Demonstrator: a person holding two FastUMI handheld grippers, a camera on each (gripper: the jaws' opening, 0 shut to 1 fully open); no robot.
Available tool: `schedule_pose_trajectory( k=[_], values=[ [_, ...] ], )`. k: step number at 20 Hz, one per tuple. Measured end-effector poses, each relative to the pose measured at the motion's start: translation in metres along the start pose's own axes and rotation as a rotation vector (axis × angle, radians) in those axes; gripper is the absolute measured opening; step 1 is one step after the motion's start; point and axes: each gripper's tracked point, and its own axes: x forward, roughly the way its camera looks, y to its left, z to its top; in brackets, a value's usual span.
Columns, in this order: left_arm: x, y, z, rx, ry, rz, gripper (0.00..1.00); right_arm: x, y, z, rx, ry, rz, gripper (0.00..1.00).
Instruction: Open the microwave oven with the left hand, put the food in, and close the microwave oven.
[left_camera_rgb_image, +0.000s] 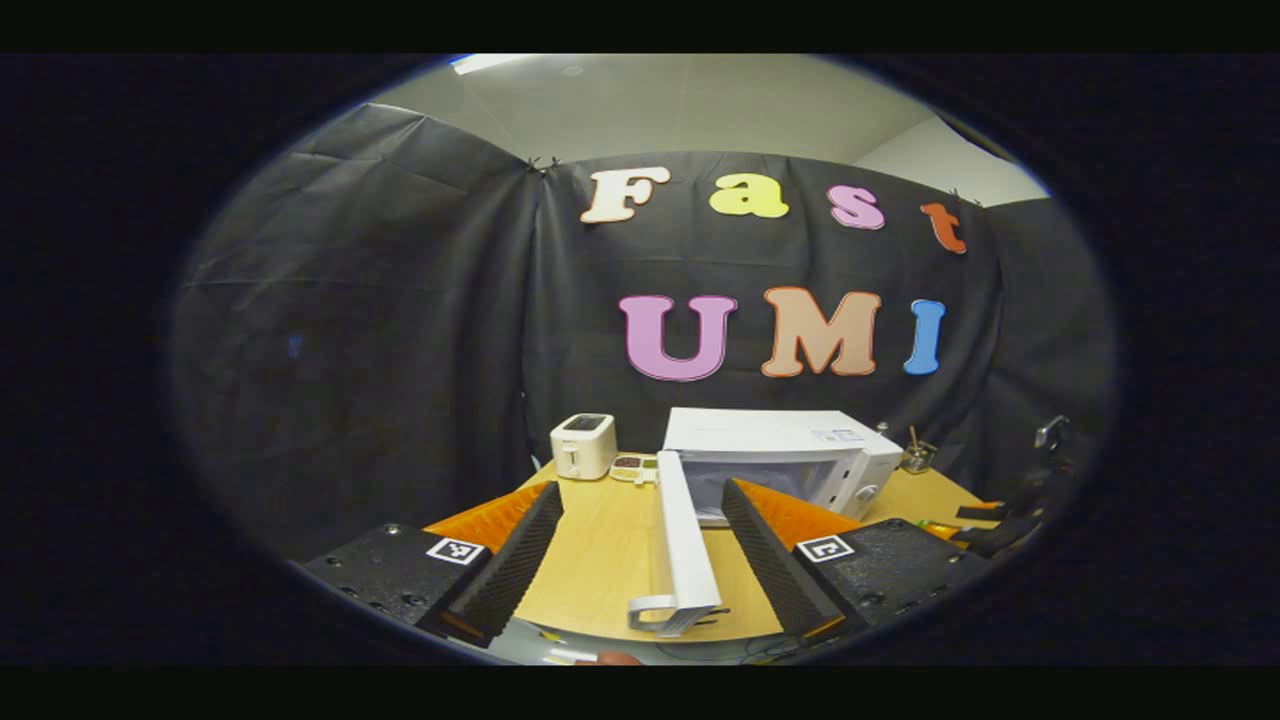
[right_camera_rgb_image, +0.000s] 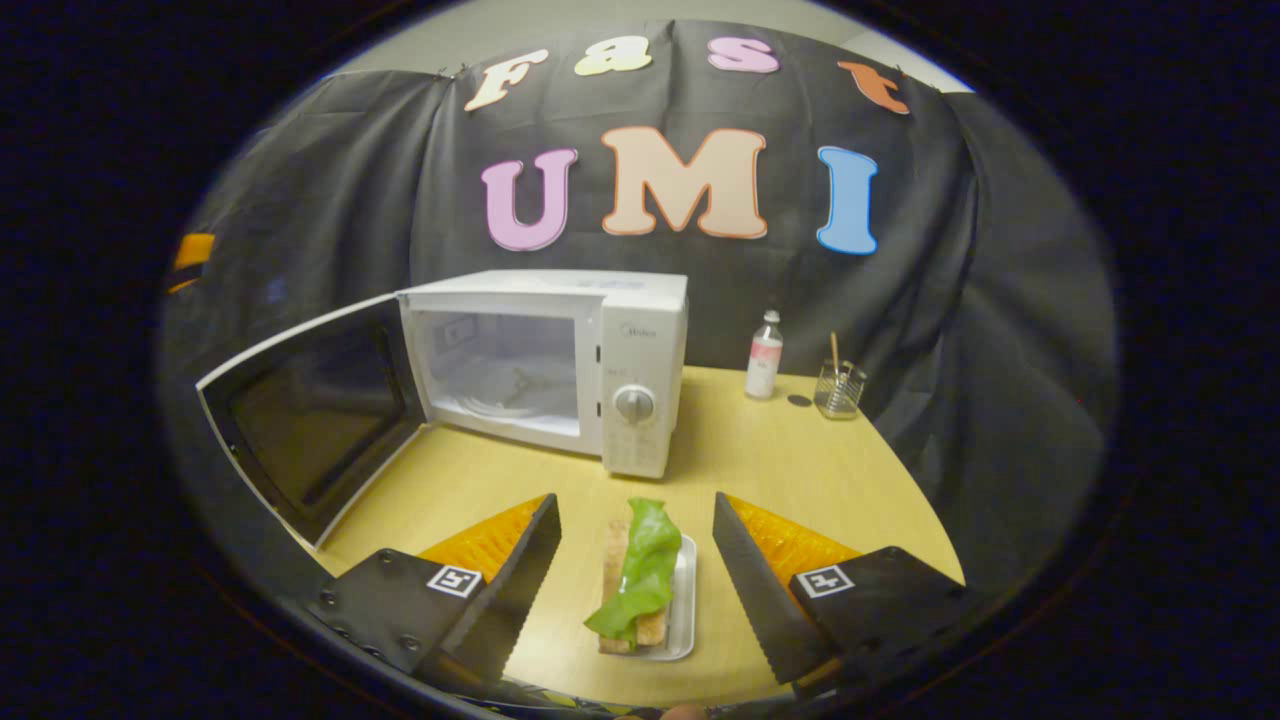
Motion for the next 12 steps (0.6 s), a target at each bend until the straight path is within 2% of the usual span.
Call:
schedule_pose_trajectory(
  k=[3, 7, 12],
  values=[
    [0.005, -0.018, -0.015, -0.064, 0.041, -0.051, 0.97, 0.004, -0.005, -0.039, -0.004, 0.075, -0.003, 0.98],
    [0.008, -0.022, -0.016, -0.060, 0.049, -0.071, 0.97, 0.006, -0.007, -0.084, -0.002, 0.171, 0.001, 0.99],
    [0.011, -0.035, -0.020, -0.082, 0.057, -0.102, 0.97, 0.003, -0.002, -0.099, 0.021, 0.204, 0.000, 0.94]
  ],
)
